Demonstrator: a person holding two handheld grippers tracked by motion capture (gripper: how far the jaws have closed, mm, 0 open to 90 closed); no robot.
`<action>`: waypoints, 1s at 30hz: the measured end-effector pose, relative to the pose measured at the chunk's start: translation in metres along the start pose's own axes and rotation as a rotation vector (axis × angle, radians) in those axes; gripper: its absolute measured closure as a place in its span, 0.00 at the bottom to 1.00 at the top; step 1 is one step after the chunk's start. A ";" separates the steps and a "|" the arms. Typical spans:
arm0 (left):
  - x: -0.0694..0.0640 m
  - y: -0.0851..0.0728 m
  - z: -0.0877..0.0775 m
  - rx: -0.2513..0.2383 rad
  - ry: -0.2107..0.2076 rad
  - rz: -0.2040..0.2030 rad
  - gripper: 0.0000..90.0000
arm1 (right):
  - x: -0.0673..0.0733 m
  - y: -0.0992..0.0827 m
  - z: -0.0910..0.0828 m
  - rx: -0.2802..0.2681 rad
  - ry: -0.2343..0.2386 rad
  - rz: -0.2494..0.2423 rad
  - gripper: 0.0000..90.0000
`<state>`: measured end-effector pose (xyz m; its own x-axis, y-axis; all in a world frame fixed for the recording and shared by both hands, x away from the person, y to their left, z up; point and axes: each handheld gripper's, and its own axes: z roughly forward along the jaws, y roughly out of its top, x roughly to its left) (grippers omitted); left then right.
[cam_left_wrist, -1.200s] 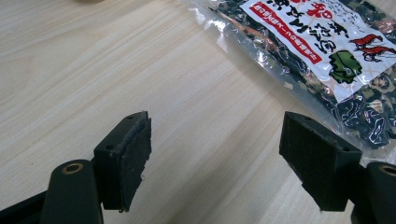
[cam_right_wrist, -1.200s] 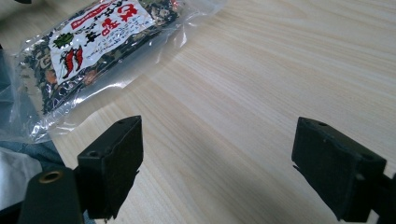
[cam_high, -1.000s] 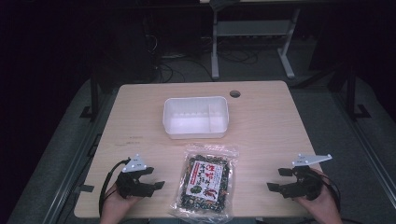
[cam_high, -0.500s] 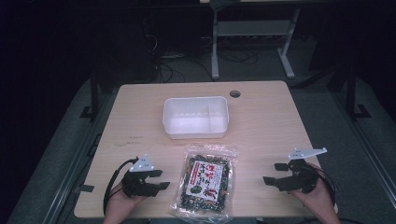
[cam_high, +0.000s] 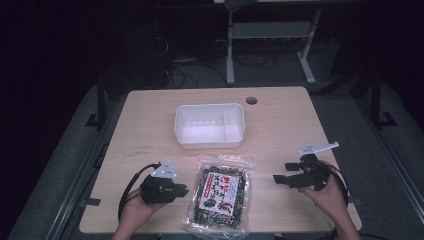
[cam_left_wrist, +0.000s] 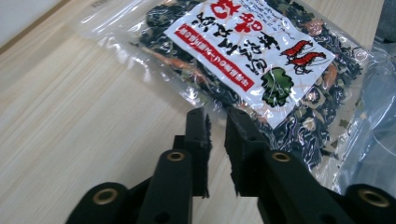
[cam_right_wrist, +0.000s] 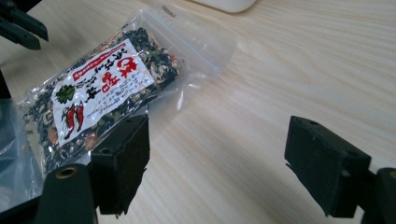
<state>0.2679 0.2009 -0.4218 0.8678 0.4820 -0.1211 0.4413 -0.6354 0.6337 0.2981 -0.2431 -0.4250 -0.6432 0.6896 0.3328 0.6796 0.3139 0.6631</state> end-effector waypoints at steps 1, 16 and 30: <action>-0.001 0.002 0.004 0.008 -0.008 -0.003 0.89 | 0.000 0.000 0.000 0.000 0.000 0.000 0.25; -0.003 0.004 0.022 0.052 -0.052 0.005 0.99 | -0.001 0.042 0.049 0.062 0.018 0.034 0.40; -0.001 0.000 0.029 0.080 -0.064 -0.002 0.99 | -0.006 0.057 0.086 0.147 0.031 0.090 0.58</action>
<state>0.2736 0.1830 -0.4444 0.8787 0.4451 -0.1723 0.4574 -0.6821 0.5706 0.3711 -0.1735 -0.4470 -0.5863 0.6997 0.4082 0.7778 0.3454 0.5251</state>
